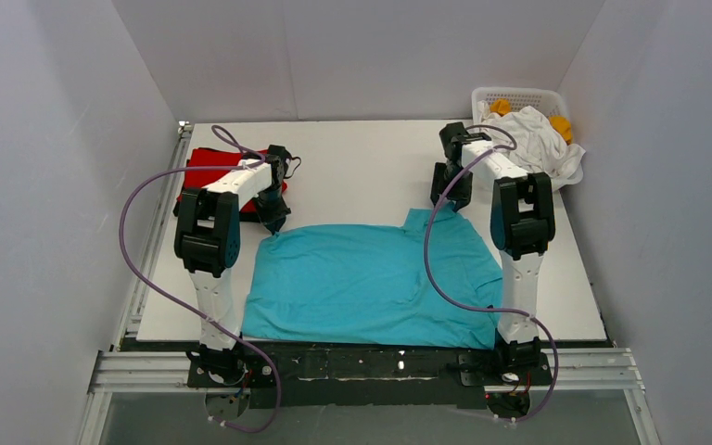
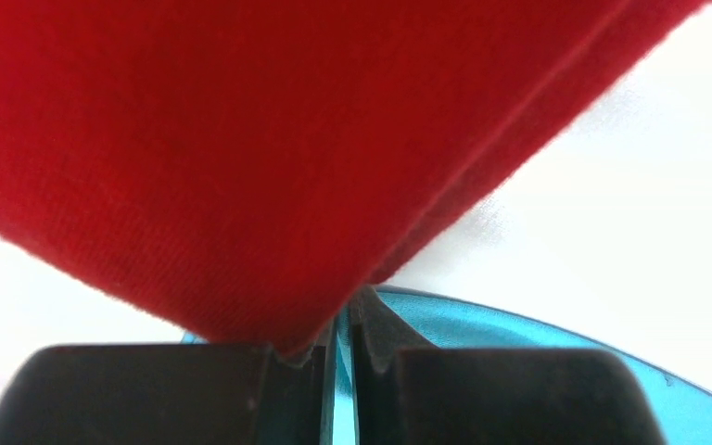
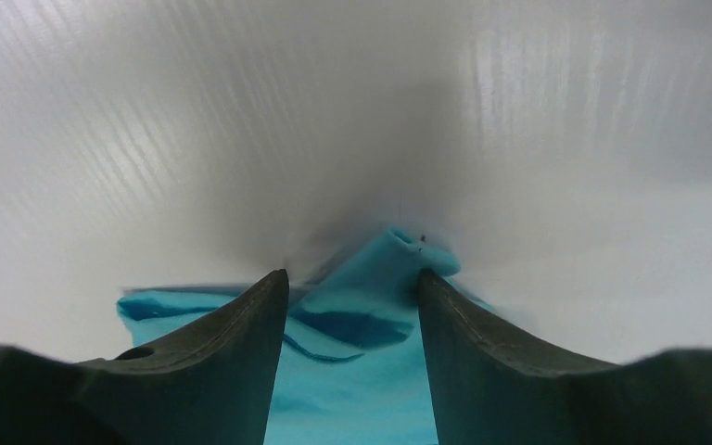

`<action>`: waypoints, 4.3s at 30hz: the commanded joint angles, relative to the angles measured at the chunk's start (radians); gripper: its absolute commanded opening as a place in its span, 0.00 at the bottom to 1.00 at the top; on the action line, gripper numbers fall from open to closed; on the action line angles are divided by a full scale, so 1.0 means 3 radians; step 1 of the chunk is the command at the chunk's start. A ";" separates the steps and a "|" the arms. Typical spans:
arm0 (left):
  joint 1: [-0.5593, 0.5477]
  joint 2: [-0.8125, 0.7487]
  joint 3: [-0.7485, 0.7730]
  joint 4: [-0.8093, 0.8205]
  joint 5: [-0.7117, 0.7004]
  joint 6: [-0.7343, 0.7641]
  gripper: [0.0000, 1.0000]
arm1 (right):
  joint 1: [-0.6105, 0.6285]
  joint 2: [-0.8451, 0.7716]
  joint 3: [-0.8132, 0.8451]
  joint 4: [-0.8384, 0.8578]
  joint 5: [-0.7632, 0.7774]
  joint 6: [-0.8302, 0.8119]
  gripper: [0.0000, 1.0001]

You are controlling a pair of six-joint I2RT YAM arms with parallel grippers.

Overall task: Fold and stack the t-shirts
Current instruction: Grab the side of the flattened tshirt furthest away from the robot with both arms, then fold the other side of the tshirt into a rectangle, then rotate the tshirt 90 degrees

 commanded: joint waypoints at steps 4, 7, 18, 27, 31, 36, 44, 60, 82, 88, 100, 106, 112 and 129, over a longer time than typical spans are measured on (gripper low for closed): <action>0.0001 -0.0007 -0.0040 -0.0440 0.0019 -0.0020 0.00 | 0.0031 -0.0037 -0.0048 -0.0080 -0.0101 0.0171 0.45; 0.0012 0.0011 -0.0019 -0.0450 0.0008 -0.0018 0.00 | 0.0031 0.0000 0.0068 -0.0117 -0.0062 0.0206 0.20; 0.0117 0.0224 0.0648 -0.0693 0.0044 0.0120 0.00 | -0.0062 0.0117 0.0818 -0.0292 0.0208 0.0108 0.01; 0.0121 -0.0208 0.0165 -0.0414 0.0346 0.0106 0.00 | -0.0044 -0.0434 0.0246 -0.0137 -0.0120 -0.0086 0.01; 0.0115 -0.0494 -0.0201 -0.0220 0.0488 0.0034 0.00 | 0.0042 -0.0808 -0.0209 0.0032 -0.0162 -0.0191 0.01; 0.0090 -0.1012 -0.0744 0.0085 0.0530 0.0012 0.00 | 0.0144 -0.1343 -0.0779 0.0121 -0.0064 -0.0150 0.01; -0.0038 -0.1791 -0.1482 0.0201 0.0430 0.0064 0.00 | 0.0320 -0.2251 -0.1659 0.0086 0.0092 -0.0069 0.01; -0.0182 -0.3051 -0.2678 0.0024 0.0059 -0.0225 0.00 | 0.0727 -0.3449 -0.2816 -0.0268 0.0209 0.0361 0.01; -0.0182 -0.3827 -0.2483 -0.1314 -0.0742 -0.0707 0.98 | 0.0967 -0.5048 -0.3506 -0.1138 -0.0489 0.1624 0.78; -0.0186 -0.3590 -0.1927 -0.1159 0.0001 -0.0462 0.98 | 0.0967 -0.5008 -0.3099 -0.1009 -0.0304 0.1593 0.84; -0.0257 -0.2599 -0.2267 -0.0141 0.1356 -0.0241 0.98 | 0.0936 -0.3711 -0.3338 0.0278 -0.0393 0.1810 0.86; -0.0225 -0.2366 -0.2827 -0.0013 0.1168 -0.0401 0.98 | 0.0702 -0.3445 -0.3904 0.0811 -0.0553 0.2067 0.88; -0.0221 -0.2531 -0.2972 -0.0117 0.0989 -0.0378 0.98 | 0.0465 -0.3056 -0.3946 0.1232 -0.0394 0.1992 0.89; -0.0804 -0.2954 -0.3321 0.0220 0.1572 -0.1195 0.98 | 0.0164 -0.0165 -0.0265 0.1167 -0.1221 0.0607 0.88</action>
